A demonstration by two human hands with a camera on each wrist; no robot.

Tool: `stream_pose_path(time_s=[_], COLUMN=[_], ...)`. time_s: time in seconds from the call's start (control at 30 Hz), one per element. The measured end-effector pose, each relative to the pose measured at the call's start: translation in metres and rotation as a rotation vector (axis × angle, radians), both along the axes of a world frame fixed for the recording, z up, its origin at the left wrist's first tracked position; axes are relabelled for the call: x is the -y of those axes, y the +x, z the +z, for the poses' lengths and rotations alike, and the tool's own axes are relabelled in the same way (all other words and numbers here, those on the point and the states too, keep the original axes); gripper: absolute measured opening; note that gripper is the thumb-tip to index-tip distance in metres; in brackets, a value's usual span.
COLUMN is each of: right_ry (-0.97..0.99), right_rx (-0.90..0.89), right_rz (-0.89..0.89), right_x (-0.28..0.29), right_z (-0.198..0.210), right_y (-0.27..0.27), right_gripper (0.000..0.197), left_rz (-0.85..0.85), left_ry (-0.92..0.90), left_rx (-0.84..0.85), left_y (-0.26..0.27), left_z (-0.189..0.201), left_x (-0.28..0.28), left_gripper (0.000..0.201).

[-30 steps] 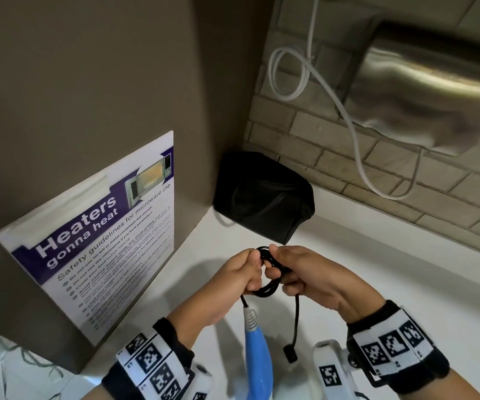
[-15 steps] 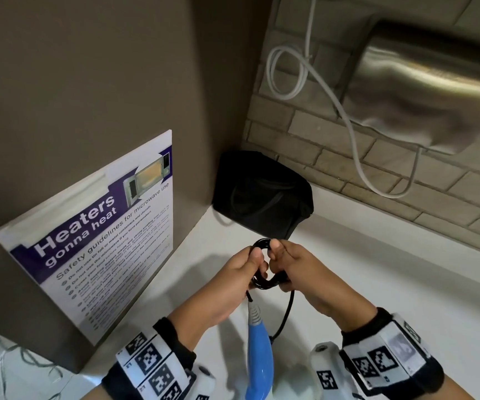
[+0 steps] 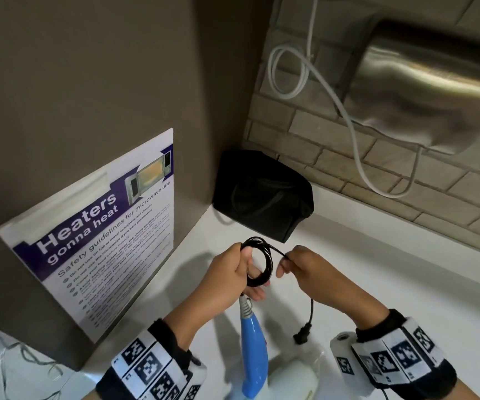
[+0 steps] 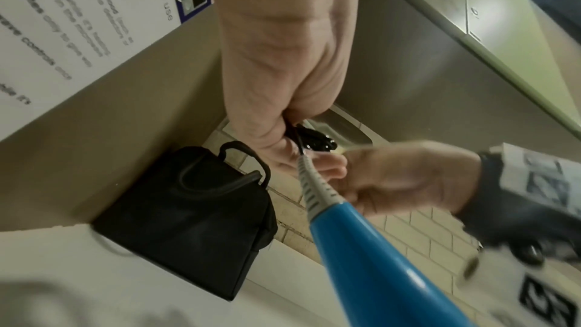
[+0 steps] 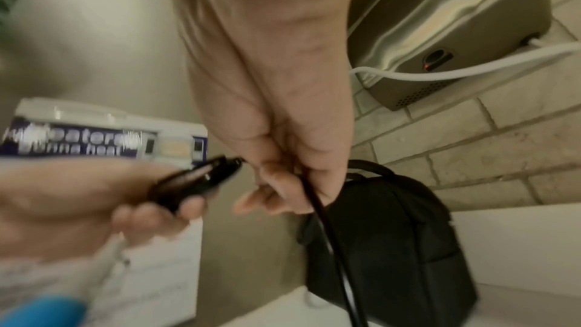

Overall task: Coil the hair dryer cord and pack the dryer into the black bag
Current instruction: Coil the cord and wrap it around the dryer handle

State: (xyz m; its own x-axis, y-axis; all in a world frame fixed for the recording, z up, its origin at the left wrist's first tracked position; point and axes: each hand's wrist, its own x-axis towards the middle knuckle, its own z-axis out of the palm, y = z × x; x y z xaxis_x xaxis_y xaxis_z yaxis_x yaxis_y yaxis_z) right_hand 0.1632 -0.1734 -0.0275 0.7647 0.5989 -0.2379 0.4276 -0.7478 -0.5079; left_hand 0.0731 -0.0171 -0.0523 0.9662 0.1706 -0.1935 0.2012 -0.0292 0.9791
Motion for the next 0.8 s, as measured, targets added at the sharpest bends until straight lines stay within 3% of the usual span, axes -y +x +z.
stream_pose_path(time_s=[0.07,0.2,0.3,0.33,0.43,0.53,0.63,0.8], right_ry=[-0.044,-0.209,-0.174,-0.076,0.453,0.835,0.98,0.987], right_rx=[-0.025,0.005,-0.077,-0.131,-0.436,-0.708,-0.825,-0.872], right_rz=[-0.057,-0.18,-0.315,-0.371,-0.565,-0.621,-0.635,-0.629], right_x=[0.01,0.034,0.045,0.046,0.039,0.023,0.005,-0.011], right_z=[-0.013,-0.042,-0.059,-0.061,-0.056,-0.041,-0.029,-0.026], right_y=[0.008,0.03,0.039,0.04,0.032,0.024,0.018,0.011], right_gripper=[0.039,0.032,0.028,0.027,0.028,0.021,0.017,0.016], left_rz=[0.007,0.018,0.014,0.011,-0.007,-0.035,-0.046,-0.077], left_ry=[0.01,-0.026,-0.044,-0.043,-0.046,-0.043,-0.055,-0.101], left_rx=[0.013,0.019,0.02,0.021,0.016,-0.002,-0.029,-0.039], left_y=[0.0,0.0,0.0,0.0,0.0,0.001,0.001,0.001], left_z=[0.002,0.001,0.001,0.001,0.002,0.001,-0.001,-0.006], left_x=[-0.003,-0.005,-0.005,-0.005,-0.003,-0.002,-0.001,-0.002], left_gripper=[0.037,0.036,0.033,0.033,0.033,0.033,0.033,0.04])
